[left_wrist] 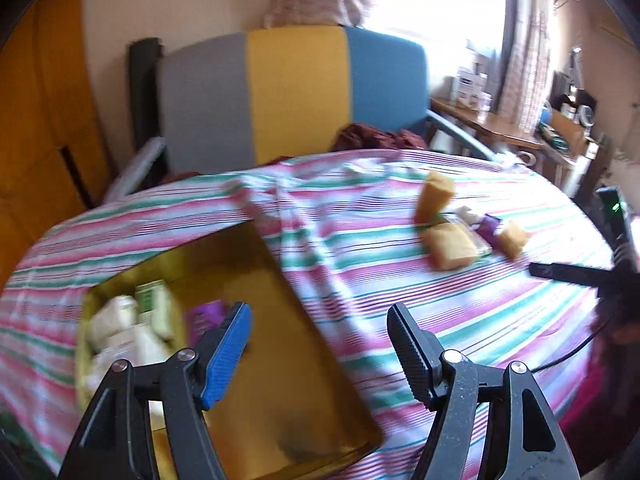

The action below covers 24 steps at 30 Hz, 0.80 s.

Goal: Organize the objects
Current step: 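Move both grippers back toward the remaining items on the cloth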

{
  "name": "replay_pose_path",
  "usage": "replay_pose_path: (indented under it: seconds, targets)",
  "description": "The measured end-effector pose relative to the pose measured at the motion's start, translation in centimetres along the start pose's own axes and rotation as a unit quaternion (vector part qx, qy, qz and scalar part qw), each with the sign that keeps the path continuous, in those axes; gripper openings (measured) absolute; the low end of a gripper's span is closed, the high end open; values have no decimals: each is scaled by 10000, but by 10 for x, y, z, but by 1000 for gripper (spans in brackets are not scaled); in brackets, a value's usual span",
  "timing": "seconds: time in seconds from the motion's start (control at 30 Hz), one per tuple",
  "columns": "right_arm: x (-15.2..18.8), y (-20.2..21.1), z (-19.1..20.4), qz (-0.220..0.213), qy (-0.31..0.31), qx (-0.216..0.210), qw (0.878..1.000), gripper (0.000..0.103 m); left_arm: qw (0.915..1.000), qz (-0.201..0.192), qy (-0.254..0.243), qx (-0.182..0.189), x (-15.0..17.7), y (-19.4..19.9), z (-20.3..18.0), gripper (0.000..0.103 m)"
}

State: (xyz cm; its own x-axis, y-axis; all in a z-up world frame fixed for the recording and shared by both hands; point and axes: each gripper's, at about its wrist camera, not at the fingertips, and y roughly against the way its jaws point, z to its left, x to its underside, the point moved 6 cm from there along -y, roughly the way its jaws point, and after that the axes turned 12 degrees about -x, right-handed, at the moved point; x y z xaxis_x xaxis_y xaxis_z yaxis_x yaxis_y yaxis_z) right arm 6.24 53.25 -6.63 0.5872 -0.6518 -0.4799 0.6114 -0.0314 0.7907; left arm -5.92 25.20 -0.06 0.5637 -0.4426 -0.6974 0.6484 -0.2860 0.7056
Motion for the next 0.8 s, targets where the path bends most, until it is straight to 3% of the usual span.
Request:
replay_pose_path:
  seconds: [0.27, 0.43, 0.8]
  targets:
    - [-5, 7, -19, -213, -517, -201, 9982, 70, 9979, 246, -443, 402, -31, -39, -83, 83]
    - [-6, 8, -27, -225, -755, -368, 9962, 70, 9945, 621, -539, 652, -43, -75, -131, 85]
    - [-6, 5, -28, -156, -902, -678, 9935, 70, 9900, 1089, -633, 634, -55, -143, -190, 87]
